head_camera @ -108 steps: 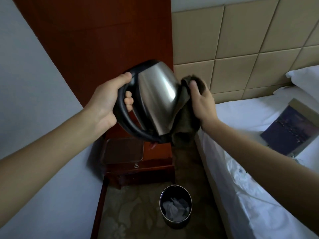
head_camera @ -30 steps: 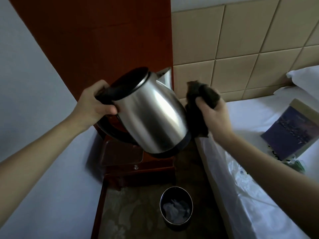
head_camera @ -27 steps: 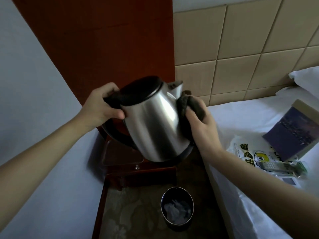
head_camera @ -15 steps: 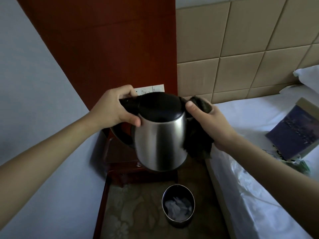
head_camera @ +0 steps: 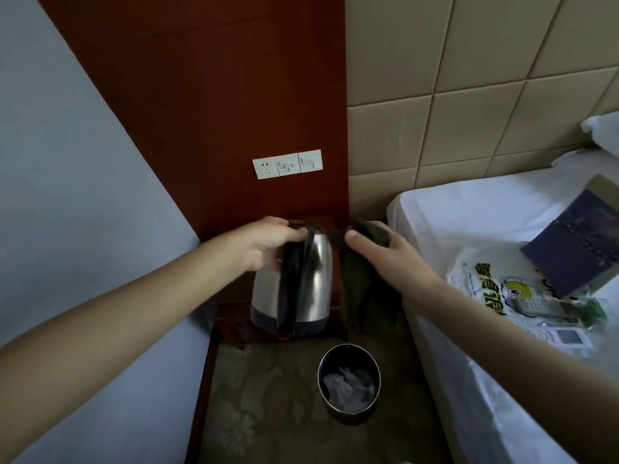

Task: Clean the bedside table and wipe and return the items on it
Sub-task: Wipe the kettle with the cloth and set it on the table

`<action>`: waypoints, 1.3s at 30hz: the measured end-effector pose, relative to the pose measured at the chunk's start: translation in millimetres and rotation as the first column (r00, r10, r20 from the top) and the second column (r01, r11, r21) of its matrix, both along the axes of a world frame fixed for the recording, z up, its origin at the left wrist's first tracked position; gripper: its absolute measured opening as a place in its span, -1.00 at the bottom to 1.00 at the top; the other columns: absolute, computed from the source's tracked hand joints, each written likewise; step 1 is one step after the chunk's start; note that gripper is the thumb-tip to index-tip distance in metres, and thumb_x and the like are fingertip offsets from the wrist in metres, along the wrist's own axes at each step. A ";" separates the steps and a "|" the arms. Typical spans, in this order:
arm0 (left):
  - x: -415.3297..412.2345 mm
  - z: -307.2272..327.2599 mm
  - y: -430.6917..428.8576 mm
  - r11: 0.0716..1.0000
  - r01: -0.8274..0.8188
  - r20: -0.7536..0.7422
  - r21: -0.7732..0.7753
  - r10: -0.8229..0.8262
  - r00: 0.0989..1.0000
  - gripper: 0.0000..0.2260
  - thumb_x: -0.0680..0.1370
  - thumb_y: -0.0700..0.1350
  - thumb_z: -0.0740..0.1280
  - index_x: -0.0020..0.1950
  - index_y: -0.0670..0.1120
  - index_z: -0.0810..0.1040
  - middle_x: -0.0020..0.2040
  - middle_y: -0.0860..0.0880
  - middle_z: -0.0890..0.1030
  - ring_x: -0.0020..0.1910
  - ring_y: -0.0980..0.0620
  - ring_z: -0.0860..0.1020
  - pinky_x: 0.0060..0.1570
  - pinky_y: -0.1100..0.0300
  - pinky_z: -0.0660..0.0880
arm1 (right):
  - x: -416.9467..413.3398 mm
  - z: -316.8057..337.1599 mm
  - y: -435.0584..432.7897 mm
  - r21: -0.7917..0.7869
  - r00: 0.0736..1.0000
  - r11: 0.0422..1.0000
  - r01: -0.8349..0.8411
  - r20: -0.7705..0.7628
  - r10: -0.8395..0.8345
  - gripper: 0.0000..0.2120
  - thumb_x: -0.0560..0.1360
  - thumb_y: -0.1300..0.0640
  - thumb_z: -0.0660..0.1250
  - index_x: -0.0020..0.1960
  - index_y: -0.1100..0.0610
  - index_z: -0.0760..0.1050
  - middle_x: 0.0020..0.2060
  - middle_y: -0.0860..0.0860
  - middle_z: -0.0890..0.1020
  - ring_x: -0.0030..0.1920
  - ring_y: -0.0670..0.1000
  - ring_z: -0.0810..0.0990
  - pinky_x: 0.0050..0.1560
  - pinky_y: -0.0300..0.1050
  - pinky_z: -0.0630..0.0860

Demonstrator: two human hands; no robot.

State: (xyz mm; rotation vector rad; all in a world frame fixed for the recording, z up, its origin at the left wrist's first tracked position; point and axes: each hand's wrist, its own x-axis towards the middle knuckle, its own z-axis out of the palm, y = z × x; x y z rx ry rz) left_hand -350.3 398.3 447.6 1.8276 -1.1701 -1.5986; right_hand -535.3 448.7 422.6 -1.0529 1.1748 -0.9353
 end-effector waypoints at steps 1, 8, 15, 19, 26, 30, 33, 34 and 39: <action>-3.3 -4.0 5.0 0.999 -0.041 -0.050 0.003 0.041 0.998 -0.57 0.56 -0.19 0.28 0.40 -0.09 0.24 0.12 -0.17 0.52 -0.05 -0.10 0.53 -0.16 -0.08 0.49 | 8.2 -5.7 0.2 -0.003 1.000 1.000 -0.001 0.018 0.002 -0.79 0.46 -0.02 0.37 0.07 -0.06 0.49 -0.05 0.04 0.65 -0.06 0.00 0.65 0.01 -0.08 0.60; -6.2 -5.9 22.9 0.982 -0.185 -0.486 0.027 0.174 0.856 -0.64 0.61 0.09 0.07 -0.04 -0.12 0.54 -0.19 -0.14 0.69 -0.15 -0.06 0.65 -0.17 0.08 0.49 | 51.1 -28.7 -3.3 -0.230 0.969 0.972 -0.054 -0.246 -0.004 -0.35 0.36 0.00 0.48 0.34 0.06 0.25 0.13 -0.07 0.49 0.13 -0.09 0.48 -0.02 -0.35 0.45; -13.4 6.7 19.0 0.987 0.152 -0.403 -0.055 -0.162 0.901 -0.68 0.59 -0.03 0.06 0.34 0.03 0.35 0.31 -0.23 0.47 0.26 -0.14 0.47 0.32 -0.06 0.26 | 32.3 -34.6 -15.2 -0.228 0.972 0.969 0.095 -0.189 -0.139 -0.42 0.28 0.18 0.53 0.21 0.06 0.34 -0.07 -0.16 0.53 0.01 -0.11 0.53 -0.15 -0.38 0.43; -5.9 36.2 2.1 0.862 0.462 0.108 -0.209 -0.449 0.887 -0.66 0.62 -0.13 0.10 0.39 0.07 0.35 0.04 -0.11 0.66 -0.01 -0.05 0.65 0.20 0.01 0.45 | 6.2 -25.4 -18.0 -0.218 0.993 0.974 0.060 -0.081 -0.080 -0.54 0.28 0.32 0.50 0.13 0.11 0.46 -0.08 -0.05 0.62 -0.06 -0.11 0.61 -0.07 -0.20 0.51; -0.1 46.4 -15.0 0.439 0.869 0.680 -0.228 -0.567 0.465 -0.51 0.34 0.20 0.44 0.23 0.16 0.46 0.18 0.15 0.43 0.14 0.24 0.40 0.03 0.41 0.31 | -36.2 -7.7 -9.1 -0.328 0.978 0.923 -0.203 -0.017 0.209 -0.70 0.09 0.23 0.45 -0.21 0.14 0.47 -0.39 -0.08 0.55 -0.30 -0.10 0.54 -0.29 -0.29 0.46; -18.5 44.8 -11.8 0.406 0.878 0.627 -0.253 -0.622 0.468 -0.66 0.30 0.16 0.49 -0.02 0.09 0.52 -0.11 0.17 0.55 -0.13 0.26 0.51 -0.14 0.38 0.39 | -41.8 -2.2 -9.5 -0.337 0.959 0.901 -0.275 -0.032 0.281 -0.65 0.10 0.22 0.44 -0.14 0.18 0.46 -0.34 -0.03 0.54 -0.25 -0.05 0.53 -0.27 -0.22 0.46; -22.8 47.0 -9.8 0.400 0.863 0.615 -0.309 -0.608 0.502 -0.72 0.25 0.15 0.46 -0.14 0.05 0.57 -0.25 0.13 0.59 -0.22 0.21 0.54 -0.16 0.28 0.45 | -44.8 2.6 -10.4 -0.340 0.945 0.888 -0.310 -0.010 0.327 -0.57 0.09 0.16 0.43 -0.05 0.14 0.46 -0.32 -0.12 0.60 -0.22 -0.13 0.58 -0.22 -0.27 0.50; -22.7 47.4 -8.6 0.416 0.846 0.606 -0.333 -0.593 0.530 -0.73 0.25 0.13 0.48 -0.14 0.04 0.59 -0.23 0.11 0.61 -0.20 0.19 0.57 -0.11 0.23 0.47 | -45.7 4.0 -10.6 -0.344 0.946 0.889 -0.303 0.006 0.325 -0.58 0.10 0.16 0.43 -0.06 0.14 0.46 -0.32 -0.13 0.62 -0.23 -0.14 0.59 -0.23 -0.28 0.51; -16.7 43.8 -0.3 0.508 0.730 0.578 -0.457 -0.454 0.678 -0.76 0.28 0.02 0.54 -0.11 0.01 0.67 -0.20 0.08 0.68 -0.18 0.20 0.61 -0.16 0.37 0.49 | -48.3 3.4 -7.1 -0.341 0.982 0.938 0.061 0.189 0.005 -0.76 0.31 0.32 0.39 -0.07 0.12 0.47 -0.36 -0.13 0.65 -0.29 -0.16 0.63 -0.27 -0.30 0.53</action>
